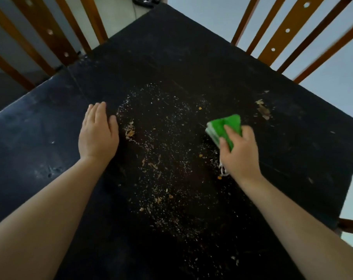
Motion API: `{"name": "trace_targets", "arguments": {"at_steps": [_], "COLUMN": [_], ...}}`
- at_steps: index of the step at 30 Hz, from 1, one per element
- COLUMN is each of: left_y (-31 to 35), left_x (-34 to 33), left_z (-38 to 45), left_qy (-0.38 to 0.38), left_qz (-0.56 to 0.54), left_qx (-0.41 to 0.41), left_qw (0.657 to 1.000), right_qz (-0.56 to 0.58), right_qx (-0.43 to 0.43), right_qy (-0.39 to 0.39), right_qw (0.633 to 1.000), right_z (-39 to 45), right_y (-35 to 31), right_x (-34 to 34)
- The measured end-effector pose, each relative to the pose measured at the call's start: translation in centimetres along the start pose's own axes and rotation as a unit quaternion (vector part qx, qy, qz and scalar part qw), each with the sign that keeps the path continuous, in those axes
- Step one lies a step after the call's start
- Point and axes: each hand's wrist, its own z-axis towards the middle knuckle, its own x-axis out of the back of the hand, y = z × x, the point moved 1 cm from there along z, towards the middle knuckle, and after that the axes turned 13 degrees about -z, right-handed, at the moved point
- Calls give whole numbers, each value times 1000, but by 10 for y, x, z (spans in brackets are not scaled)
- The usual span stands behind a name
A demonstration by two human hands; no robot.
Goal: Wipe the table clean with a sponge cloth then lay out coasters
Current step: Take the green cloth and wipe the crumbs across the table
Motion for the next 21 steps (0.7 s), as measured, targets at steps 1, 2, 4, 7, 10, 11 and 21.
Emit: {"name": "trace_targets", "arguments": {"at_steps": [1, 2, 4, 7, 10, 11, 21], "left_y": [-4, -9, -19, -35, -39, -39, -42], "left_x": [2, 4, 7, 7, 6, 7, 4], "left_z": [2, 4, 6, 6, 6, 6, 10], "left_qy": [2, 4, 3, 4, 5, 4, -9], "left_qz": [1, 4, 15, 23, 16, 18, 54], "left_qx": [8, 18, 32, 46, 62, 62, 43], "left_qw": [1000, 1000, 999, 999, 998, 998, 998], "right_qz": [-4, -15, -64, -139, -141, -129, -58], "right_qx": [-7, -19, -50, -68, -62, -49, 34], "right_qy": [21, 27, 8, -47, -39, -32, 31], "right_qw": [1000, 999, 997, 987, 987, 990, 997], "right_z": [13, 29, 60, 83, 70, 61, 85], "right_y": [0, 3, 14, 22, 15, 7, -25], "right_x": [3, 2, -1, -17, -29, -31, -23]}}
